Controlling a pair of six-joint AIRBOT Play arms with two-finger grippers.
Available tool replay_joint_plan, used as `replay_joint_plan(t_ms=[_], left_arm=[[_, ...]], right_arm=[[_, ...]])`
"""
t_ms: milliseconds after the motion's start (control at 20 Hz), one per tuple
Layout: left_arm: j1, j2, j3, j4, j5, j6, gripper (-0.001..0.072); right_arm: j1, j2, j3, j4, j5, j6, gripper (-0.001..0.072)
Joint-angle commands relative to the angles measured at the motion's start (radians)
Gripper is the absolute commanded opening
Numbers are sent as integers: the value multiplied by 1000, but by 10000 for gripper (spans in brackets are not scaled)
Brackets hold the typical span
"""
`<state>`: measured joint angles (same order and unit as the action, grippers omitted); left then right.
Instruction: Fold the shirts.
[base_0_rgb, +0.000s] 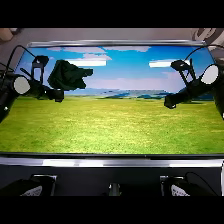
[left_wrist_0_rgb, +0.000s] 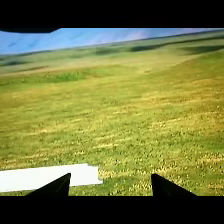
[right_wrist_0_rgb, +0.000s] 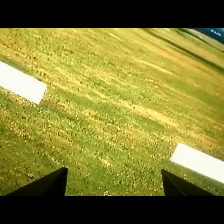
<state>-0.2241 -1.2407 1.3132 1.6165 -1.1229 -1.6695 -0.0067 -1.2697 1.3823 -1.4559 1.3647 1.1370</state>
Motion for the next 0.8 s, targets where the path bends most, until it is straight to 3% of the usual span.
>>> replay_joint_plan(t_ms=[0,100,150,250,500,600,750], left_arm=[[-1,-3,0,-20,231,0,609],[5,-24,2,-10,385,-15,598],[19,-55,19,37,429,-110,598],[90,-179,134,84,388,-320,599],[266,-639,612,-102,15,-332,602],[293,-752,685,-218,4,-327,623],[295,-834,687,-309,87,-305,623]], right_arm=[[0,-1,0,-1,-106,-9,614],[0,-1,0,-4,-160,-15,614],[0,-1,0,-6,-194,-39,614],[0,-1,0,-6,-293,-68,614],[0,-1,0,27,-329,-68,616],[0,-1,0,32,-289,-85,649],[0,-2,-1,32,-253,-127,657]])
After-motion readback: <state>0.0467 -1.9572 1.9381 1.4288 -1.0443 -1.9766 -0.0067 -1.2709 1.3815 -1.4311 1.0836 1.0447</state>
